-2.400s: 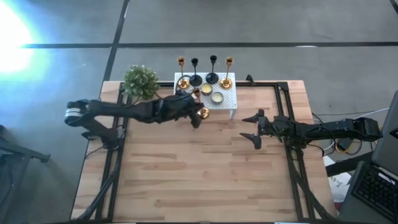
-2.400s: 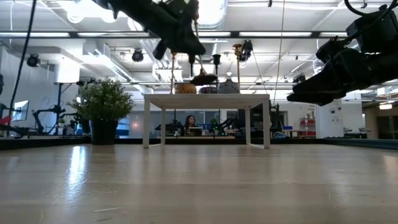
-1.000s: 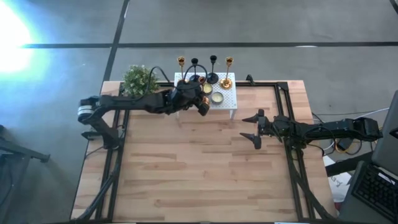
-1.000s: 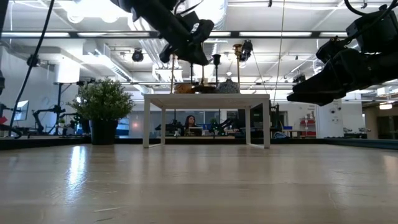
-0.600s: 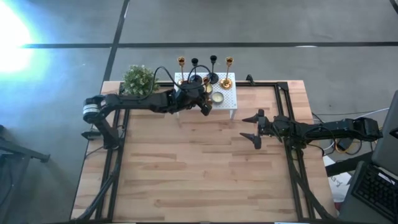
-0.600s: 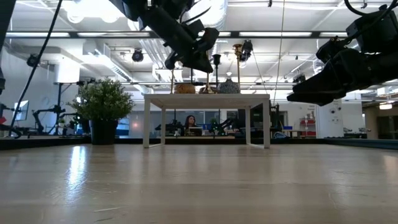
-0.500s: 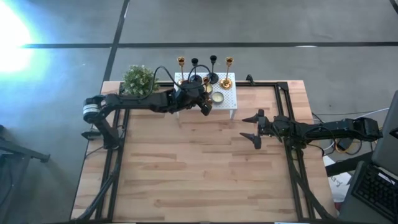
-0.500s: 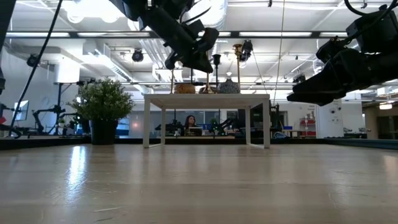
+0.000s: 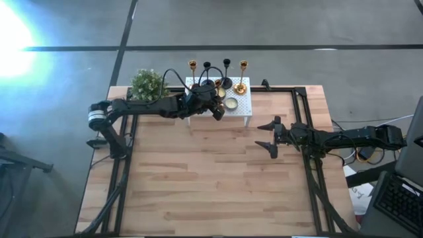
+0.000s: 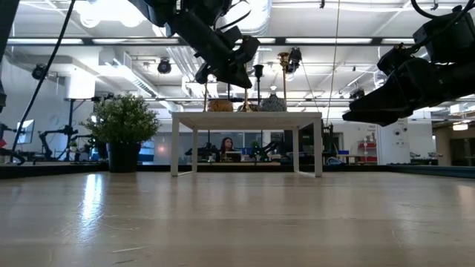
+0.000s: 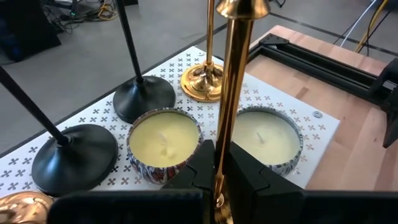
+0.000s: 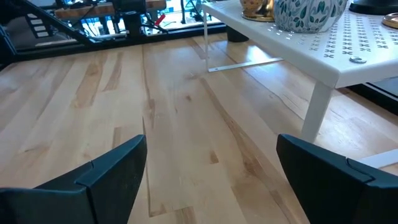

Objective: Pick & Place candle stick holders
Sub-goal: Put the gold candle holder on the shelf, then return to Home Position

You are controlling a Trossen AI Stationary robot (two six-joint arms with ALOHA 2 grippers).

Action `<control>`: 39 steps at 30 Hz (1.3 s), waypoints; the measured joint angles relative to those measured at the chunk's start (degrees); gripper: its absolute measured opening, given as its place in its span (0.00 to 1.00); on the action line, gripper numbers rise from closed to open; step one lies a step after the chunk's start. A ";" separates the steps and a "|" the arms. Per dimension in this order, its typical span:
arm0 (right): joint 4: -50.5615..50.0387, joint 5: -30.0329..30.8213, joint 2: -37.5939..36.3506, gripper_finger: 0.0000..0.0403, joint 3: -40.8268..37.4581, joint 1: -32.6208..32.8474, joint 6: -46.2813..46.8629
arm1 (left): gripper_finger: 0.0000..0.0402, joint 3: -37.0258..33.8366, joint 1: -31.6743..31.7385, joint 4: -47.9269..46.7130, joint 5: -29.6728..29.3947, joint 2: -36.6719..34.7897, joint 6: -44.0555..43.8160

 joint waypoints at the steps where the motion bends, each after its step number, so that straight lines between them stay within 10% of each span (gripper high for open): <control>1: -0.02 0.00 0.00 0.88 0.00 0.01 -0.01 | 0.05 -0.02 0.00 0.00 0.00 0.00 0.00; 9: 0.00 0.00 0.00 0.85 0.00 0.02 0.00 | 0.06 -0.06 0.00 -0.05 -0.02 0.01 0.11; 39: -0.02 -0.01 0.00 0.85 0.00 0.02 0.00 | 0.68 -0.19 0.03 -2.20 -0.04 -0.86 1.53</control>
